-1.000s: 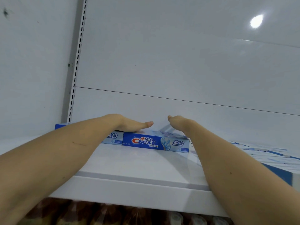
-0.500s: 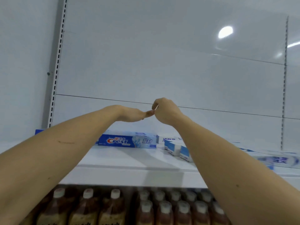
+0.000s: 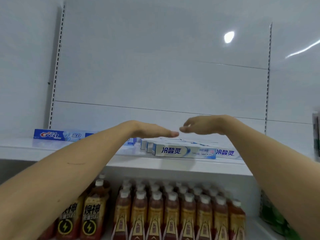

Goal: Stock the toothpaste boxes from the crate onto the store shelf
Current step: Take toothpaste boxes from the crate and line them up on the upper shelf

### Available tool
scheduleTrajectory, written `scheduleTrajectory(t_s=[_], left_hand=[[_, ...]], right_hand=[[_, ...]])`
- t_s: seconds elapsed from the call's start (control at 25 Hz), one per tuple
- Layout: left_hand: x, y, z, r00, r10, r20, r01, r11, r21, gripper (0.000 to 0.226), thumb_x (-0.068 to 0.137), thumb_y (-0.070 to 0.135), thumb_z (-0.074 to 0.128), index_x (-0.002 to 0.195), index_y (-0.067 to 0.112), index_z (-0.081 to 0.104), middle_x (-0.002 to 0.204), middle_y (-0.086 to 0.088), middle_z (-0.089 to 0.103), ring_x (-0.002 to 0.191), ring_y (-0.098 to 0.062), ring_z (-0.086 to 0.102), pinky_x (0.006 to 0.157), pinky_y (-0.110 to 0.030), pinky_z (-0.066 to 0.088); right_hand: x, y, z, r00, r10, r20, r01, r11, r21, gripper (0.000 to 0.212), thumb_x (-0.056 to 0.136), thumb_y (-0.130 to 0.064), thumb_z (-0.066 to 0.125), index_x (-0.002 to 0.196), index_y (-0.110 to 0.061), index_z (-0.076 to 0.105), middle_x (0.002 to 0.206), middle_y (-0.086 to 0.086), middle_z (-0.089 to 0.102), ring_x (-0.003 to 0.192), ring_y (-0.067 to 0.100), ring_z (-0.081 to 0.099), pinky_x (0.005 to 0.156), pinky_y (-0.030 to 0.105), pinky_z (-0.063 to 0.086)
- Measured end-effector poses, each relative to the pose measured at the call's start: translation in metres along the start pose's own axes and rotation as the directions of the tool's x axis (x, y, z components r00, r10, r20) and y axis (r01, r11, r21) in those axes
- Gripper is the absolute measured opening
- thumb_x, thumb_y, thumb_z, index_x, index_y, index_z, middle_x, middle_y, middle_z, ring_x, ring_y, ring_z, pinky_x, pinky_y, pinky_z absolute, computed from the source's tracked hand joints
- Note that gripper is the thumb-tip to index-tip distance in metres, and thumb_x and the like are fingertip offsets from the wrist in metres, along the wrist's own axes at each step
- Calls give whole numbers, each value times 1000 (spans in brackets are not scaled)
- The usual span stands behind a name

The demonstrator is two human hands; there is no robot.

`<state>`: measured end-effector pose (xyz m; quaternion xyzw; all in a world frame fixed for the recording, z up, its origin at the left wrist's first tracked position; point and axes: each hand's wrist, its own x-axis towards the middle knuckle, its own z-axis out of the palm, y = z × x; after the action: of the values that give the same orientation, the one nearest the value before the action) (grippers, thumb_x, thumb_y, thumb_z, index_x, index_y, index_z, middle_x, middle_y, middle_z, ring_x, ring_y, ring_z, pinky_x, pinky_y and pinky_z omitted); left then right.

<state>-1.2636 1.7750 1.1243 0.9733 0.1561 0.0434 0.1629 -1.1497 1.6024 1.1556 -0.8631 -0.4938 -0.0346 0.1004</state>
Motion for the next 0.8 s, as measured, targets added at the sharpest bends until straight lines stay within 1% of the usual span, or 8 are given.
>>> scheduleTrajectory(t_s=[0.12,0.16,0.24,0.32,0.36,0.48,0.68,0.8], left_hand=[[-2,7,7,986,-120,111,112,990,81,104,68,84,56,154,42,15,163,12,13,150,-18,14,120,-51,15],[0,5,10,984,-137,115,125,986,110,102,71,79,59,154,43,13,163,12,12,150,-18,15,121,-50,16],[7,0,17,989,-130,74,110,968,226,98,77,74,58,155,39,11,162,13,16,148,-15,19,121,-39,15],[13,-4,20,992,-118,44,101,954,283,93,84,70,54,156,35,8,161,13,18,147,-13,20,119,-31,14],[18,-9,19,991,-123,53,103,951,290,90,85,70,51,156,37,6,162,14,16,148,-13,18,119,-32,13],[36,-28,10,984,-149,101,108,937,331,85,84,76,45,153,48,3,162,15,13,149,-18,18,120,-43,15],[66,-64,0,986,-144,88,95,903,420,75,87,73,41,149,56,2,161,12,21,145,-24,27,117,-43,22],[81,-74,-8,985,-129,112,60,875,480,77,88,72,41,151,52,2,161,11,20,146,-23,25,117,-42,20]], right_hand=[[-8,22,10,991,51,122,-17,965,-264,74,88,-47,64,151,-32,29,157,-1,30,140,25,35,116,48,27],[-6,28,15,989,76,129,-28,941,-338,74,88,-41,67,151,-33,29,157,-1,30,139,26,37,115,46,29],[0,36,24,988,92,127,-35,917,-396,71,89,-30,66,151,-31,32,154,-1,33,131,24,43,107,38,38],[8,40,32,992,47,120,2,927,-374,63,92,-23,62,149,-26,36,147,-1,42,120,22,50,95,31,42],[13,41,37,994,15,104,24,931,-364,61,93,-20,61,149,-25,38,143,0,47,118,23,51,94,30,43],[35,42,52,998,-63,19,65,935,-348,59,95,-15,54,149,-29,37,138,2,51,121,25,51,101,36,43],[76,37,79,993,-75,-88,54,973,-223,57,100,-12,44,151,-34,32,143,1,47,124,24,49,97,28,39],[96,37,72,999,-37,-13,34,983,-178,55,97,-23,53,148,-34,38,144,-4,48,125,21,50,102,30,39]])
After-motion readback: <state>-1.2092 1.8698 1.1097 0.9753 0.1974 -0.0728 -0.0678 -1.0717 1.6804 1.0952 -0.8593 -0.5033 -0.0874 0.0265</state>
